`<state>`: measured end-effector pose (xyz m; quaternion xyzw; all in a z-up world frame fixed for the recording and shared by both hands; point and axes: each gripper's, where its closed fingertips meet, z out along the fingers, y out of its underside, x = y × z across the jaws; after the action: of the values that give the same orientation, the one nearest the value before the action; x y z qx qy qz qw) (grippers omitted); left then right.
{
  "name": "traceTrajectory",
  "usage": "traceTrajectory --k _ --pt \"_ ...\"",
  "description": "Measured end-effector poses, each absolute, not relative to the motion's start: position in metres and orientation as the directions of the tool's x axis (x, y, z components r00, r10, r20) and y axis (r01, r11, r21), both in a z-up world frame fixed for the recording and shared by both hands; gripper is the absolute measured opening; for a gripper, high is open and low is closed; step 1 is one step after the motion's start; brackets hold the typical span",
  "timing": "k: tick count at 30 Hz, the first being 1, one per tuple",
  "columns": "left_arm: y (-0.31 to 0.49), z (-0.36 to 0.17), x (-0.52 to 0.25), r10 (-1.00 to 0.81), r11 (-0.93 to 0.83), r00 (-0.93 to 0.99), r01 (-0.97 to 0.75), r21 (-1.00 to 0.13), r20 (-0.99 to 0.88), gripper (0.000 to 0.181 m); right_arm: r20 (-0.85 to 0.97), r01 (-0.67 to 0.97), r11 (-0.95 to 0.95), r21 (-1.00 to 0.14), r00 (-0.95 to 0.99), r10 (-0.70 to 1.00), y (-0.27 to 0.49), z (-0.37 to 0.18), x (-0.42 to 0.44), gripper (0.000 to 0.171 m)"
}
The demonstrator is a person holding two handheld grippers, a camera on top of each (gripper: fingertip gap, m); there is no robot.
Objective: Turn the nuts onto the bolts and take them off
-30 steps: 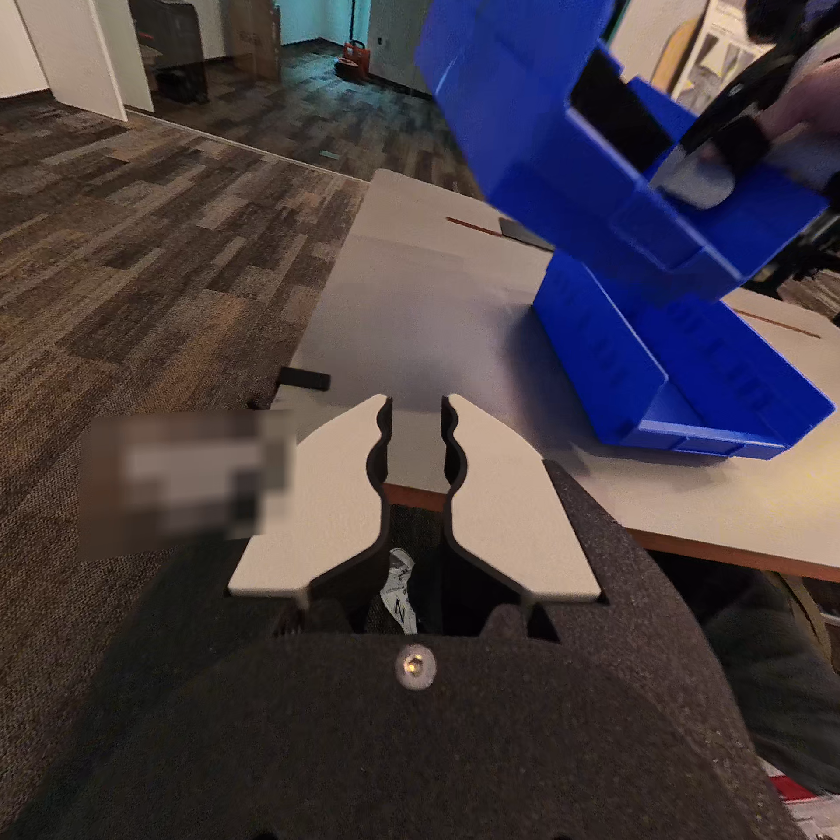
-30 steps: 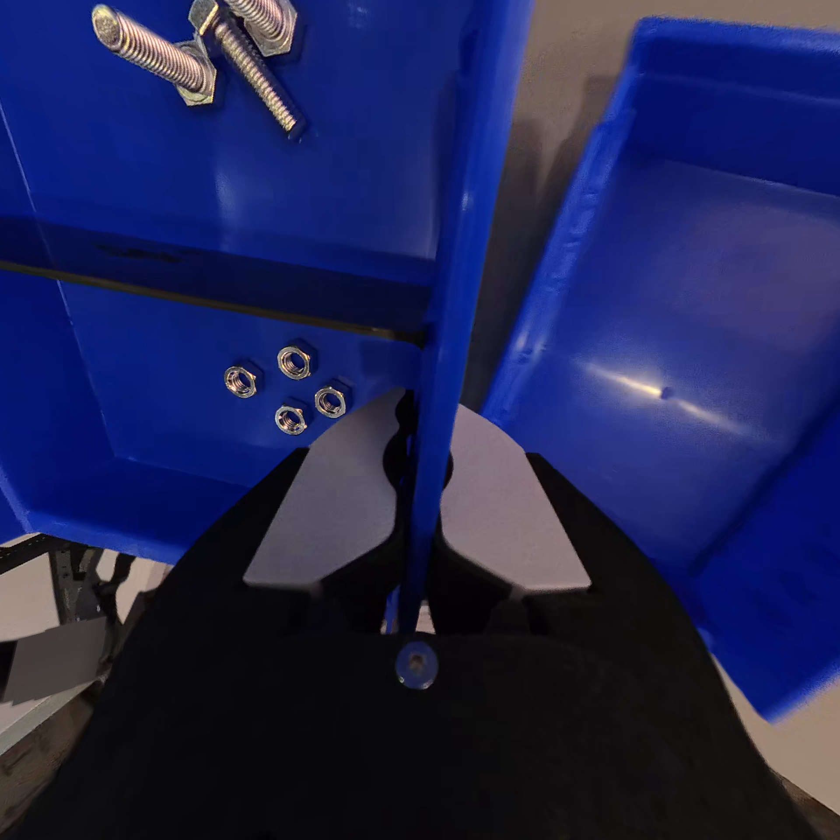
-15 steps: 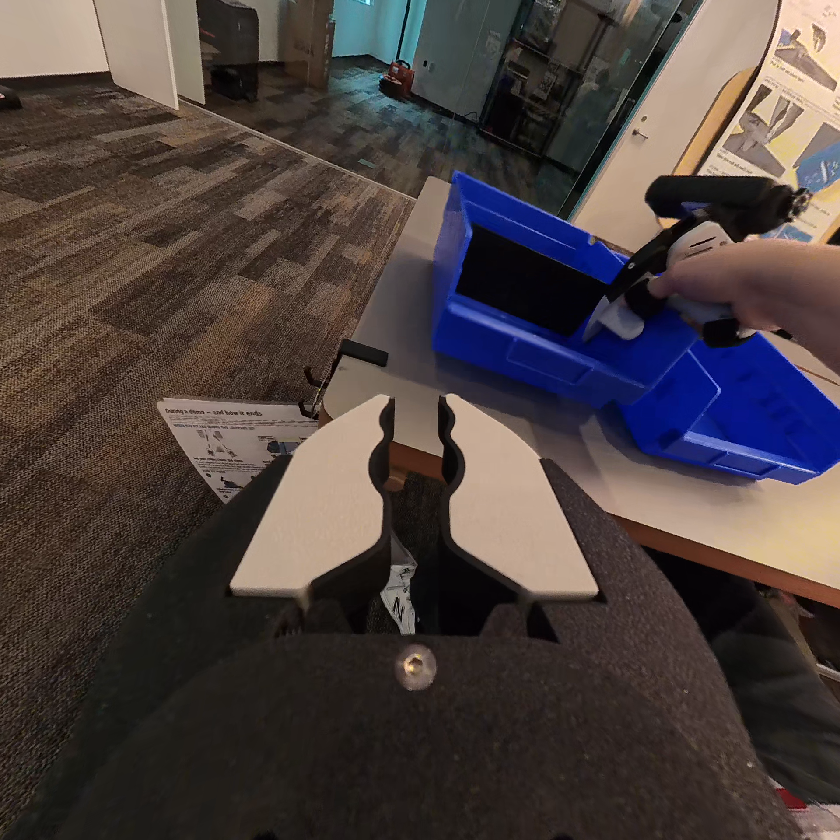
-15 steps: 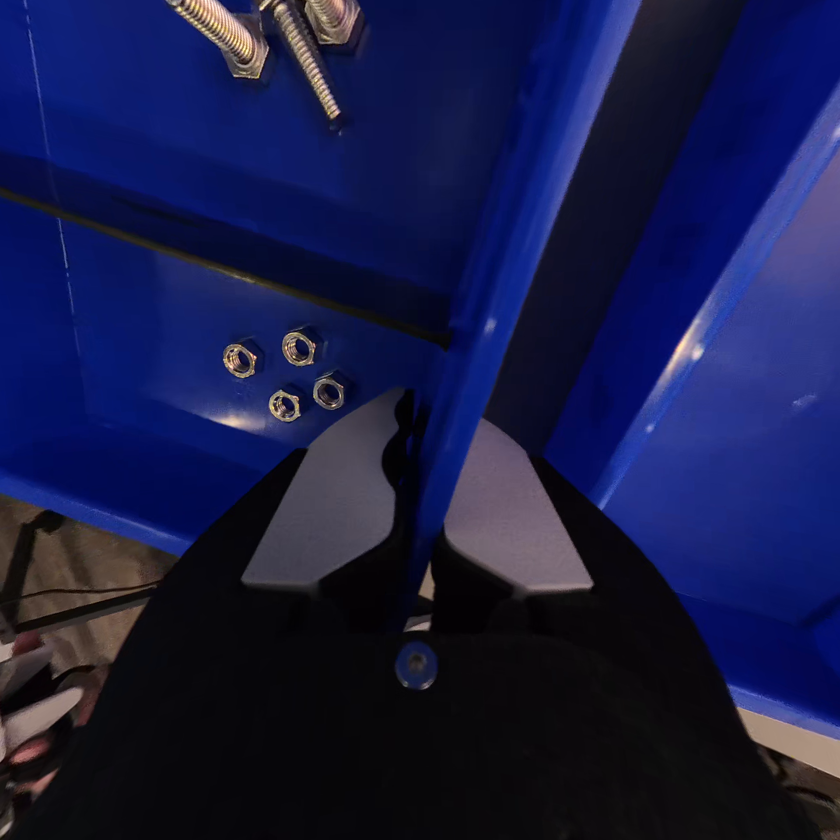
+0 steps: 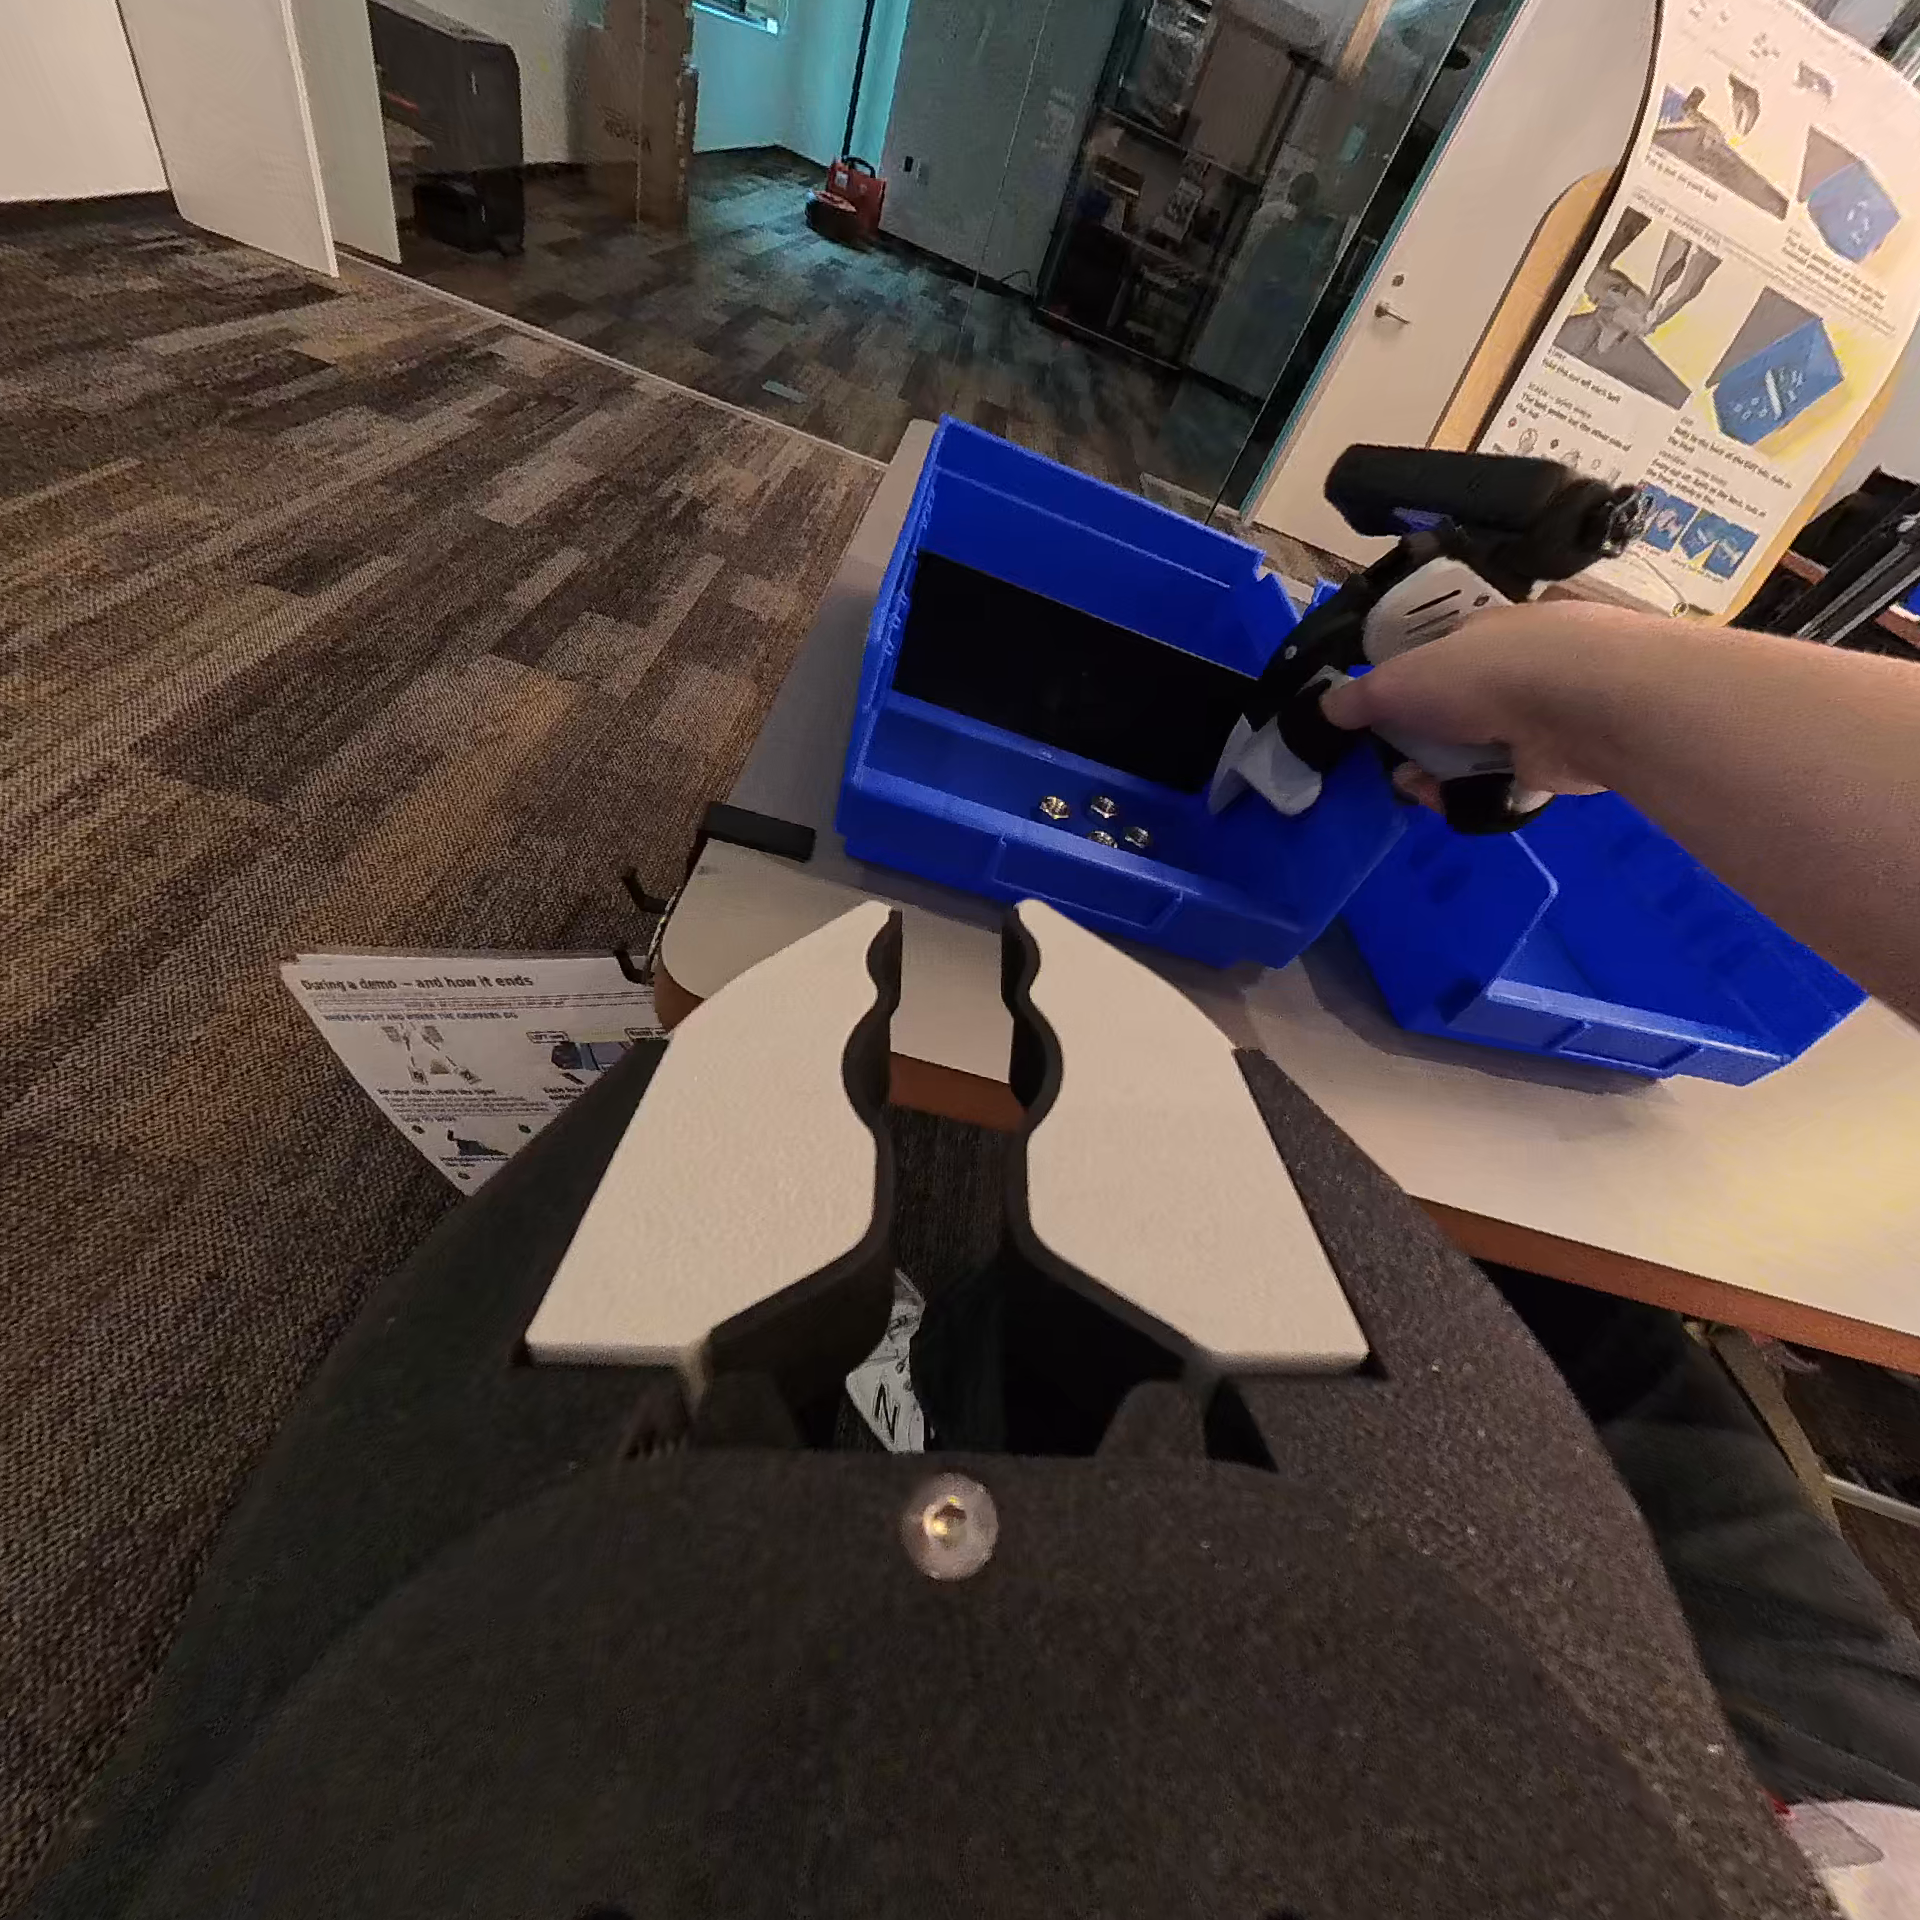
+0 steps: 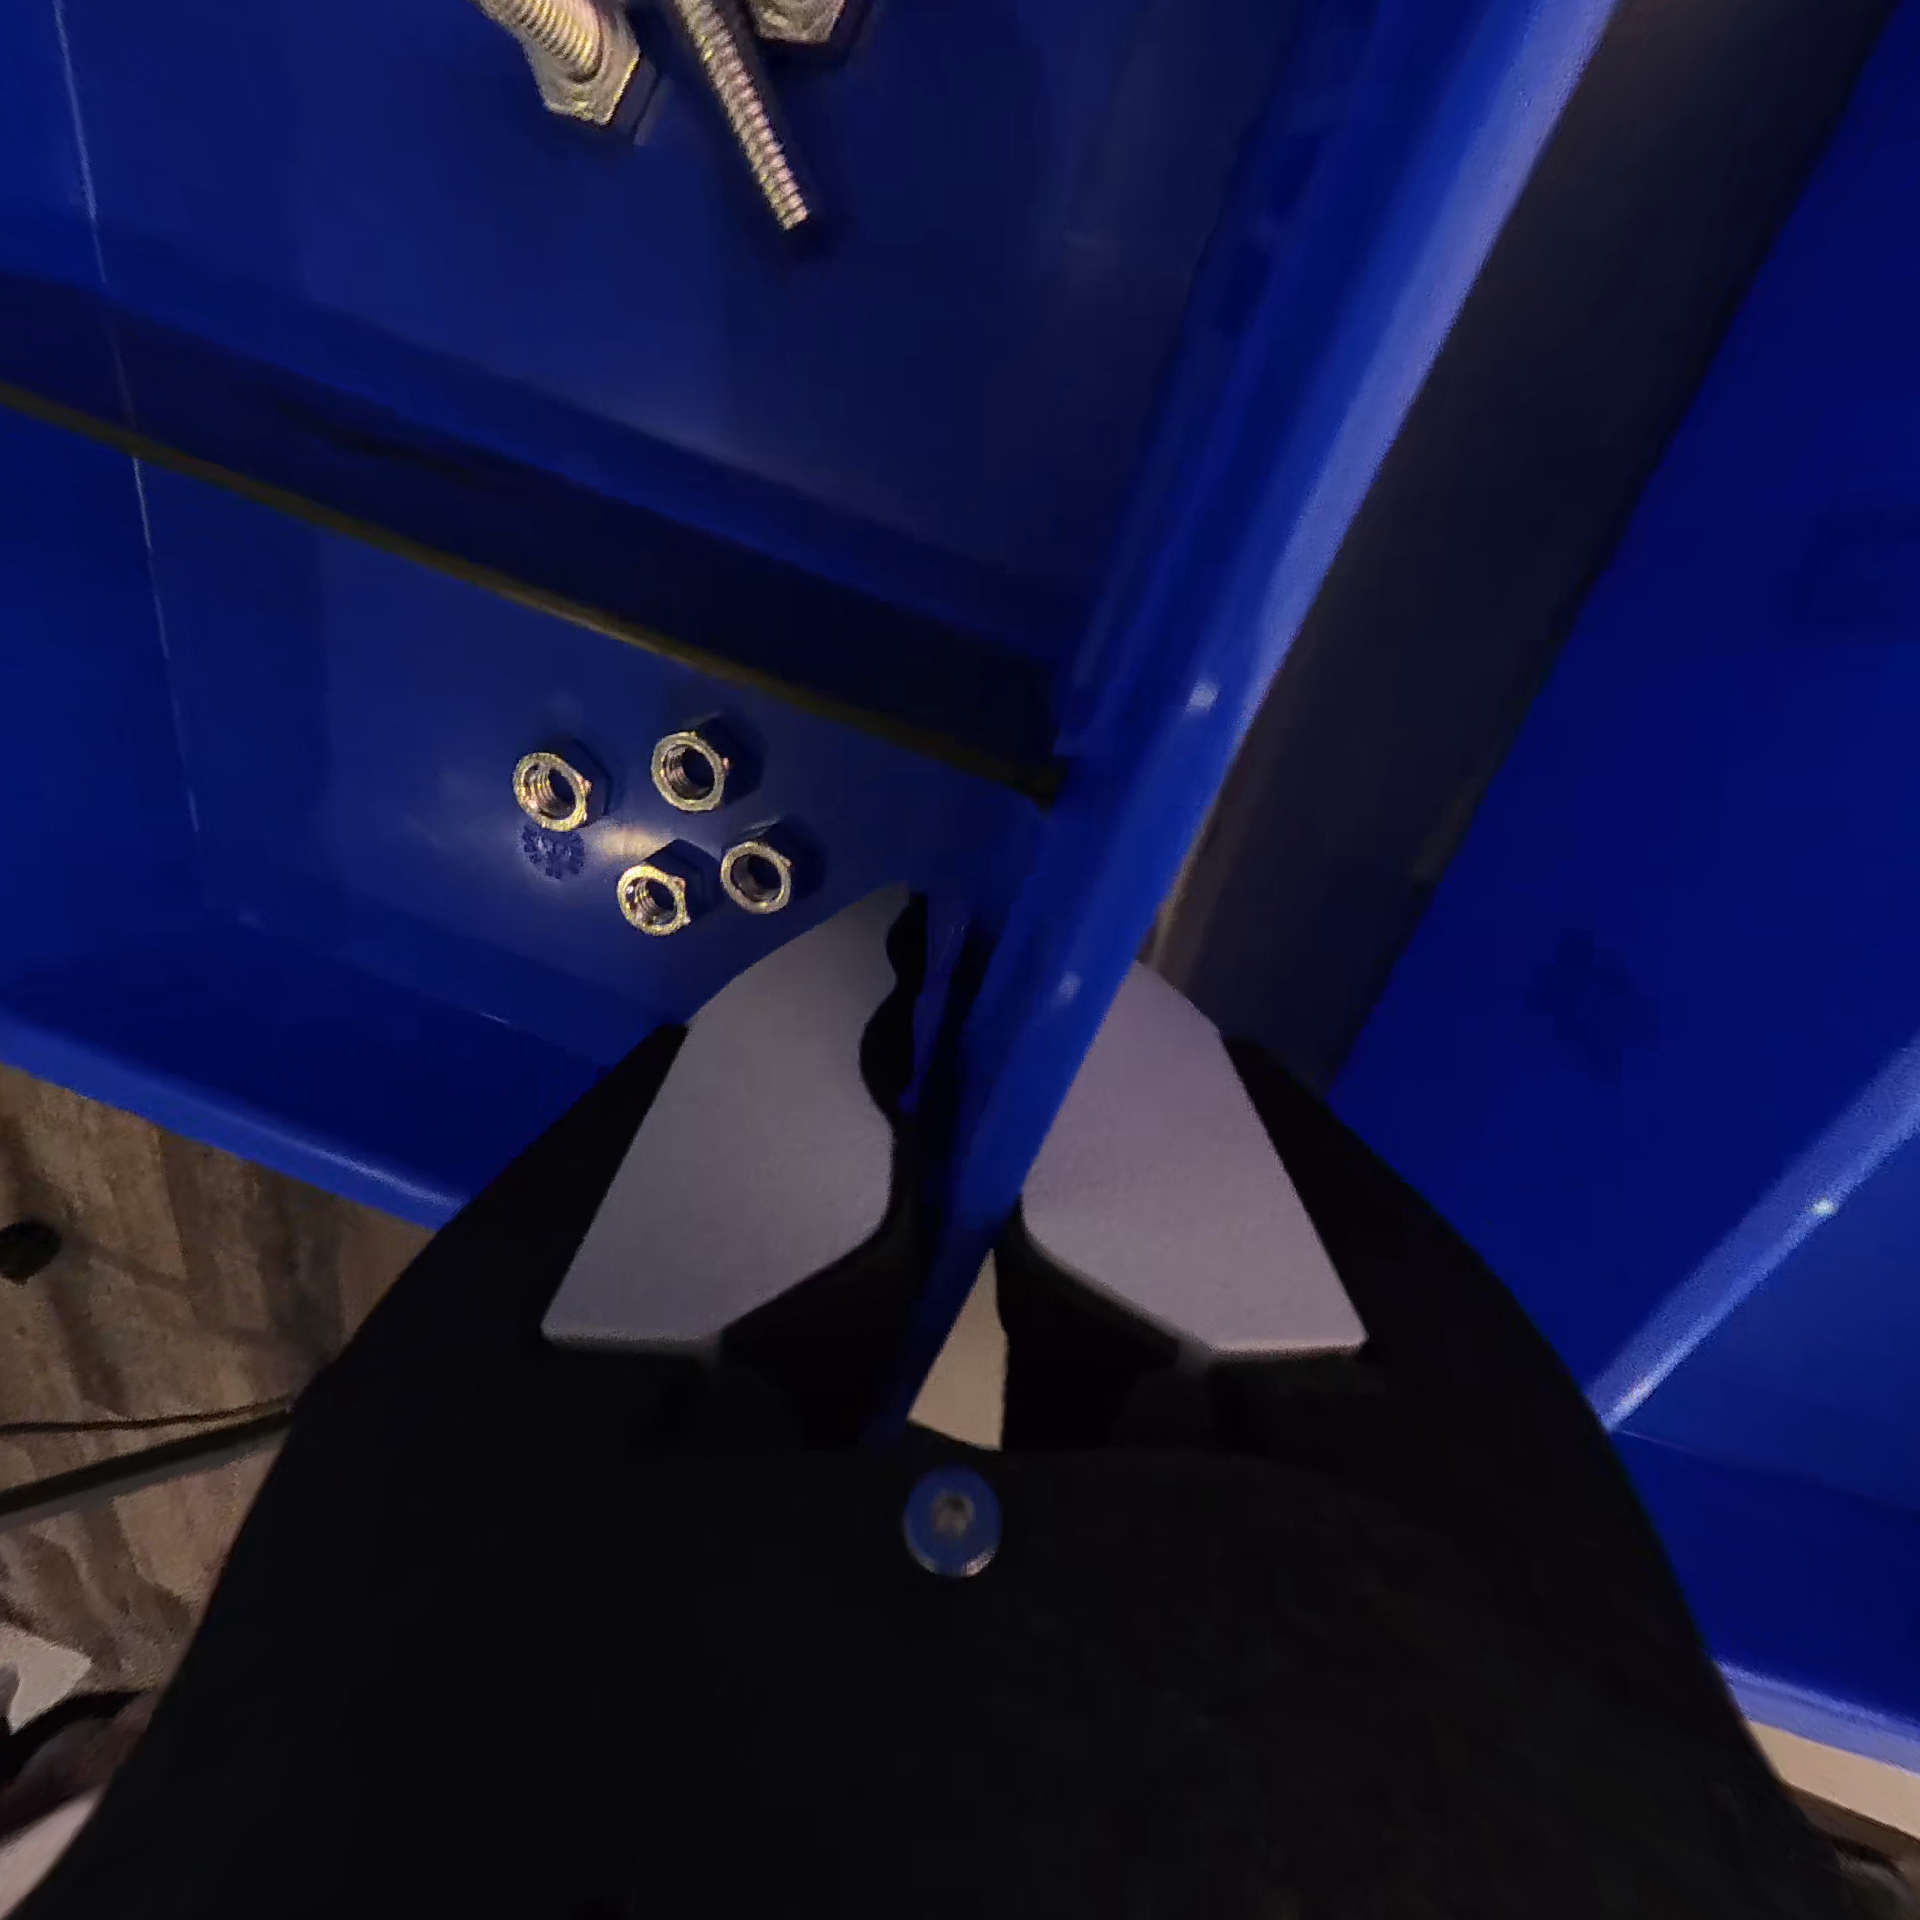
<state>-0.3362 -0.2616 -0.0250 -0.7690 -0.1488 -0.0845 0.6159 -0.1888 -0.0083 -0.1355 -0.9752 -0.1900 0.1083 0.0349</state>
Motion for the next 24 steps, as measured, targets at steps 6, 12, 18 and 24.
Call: traceTrajectory --k 6,12,18,24 --pt "-0.261 -0.017 -0.331 0.111 -0.184 0.944 0.328 -0.927 0.312 0.018 -0.170 0.461 -0.876 -0.140 0.861 0.480 -0.004 -0.101 -0.181 0.014" --pt "-0.260 -0.016 -0.320 0.089 -0.185 0.952 0.306 -0.934 0.294 0.018 0.122 0.612 -0.613 -0.500 0.750 0.650 0.057 0.013 -0.127 0.029" --pt "-0.242 -0.021 -0.302 0.059 -0.219 0.954 0.299 -0.929 0.293 0.018 -0.110 0.284 -0.803 -0.523 0.912 0.394 0.084 0.004 0.028 0.040" --pt "-0.218 -0.008 -0.263 -0.004 -0.256 0.972 0.227 -0.940 0.236 0.018 -0.202 0.218 -0.910 -0.354 0.932 0.302 0.078 -0.086 0.083 0.049"
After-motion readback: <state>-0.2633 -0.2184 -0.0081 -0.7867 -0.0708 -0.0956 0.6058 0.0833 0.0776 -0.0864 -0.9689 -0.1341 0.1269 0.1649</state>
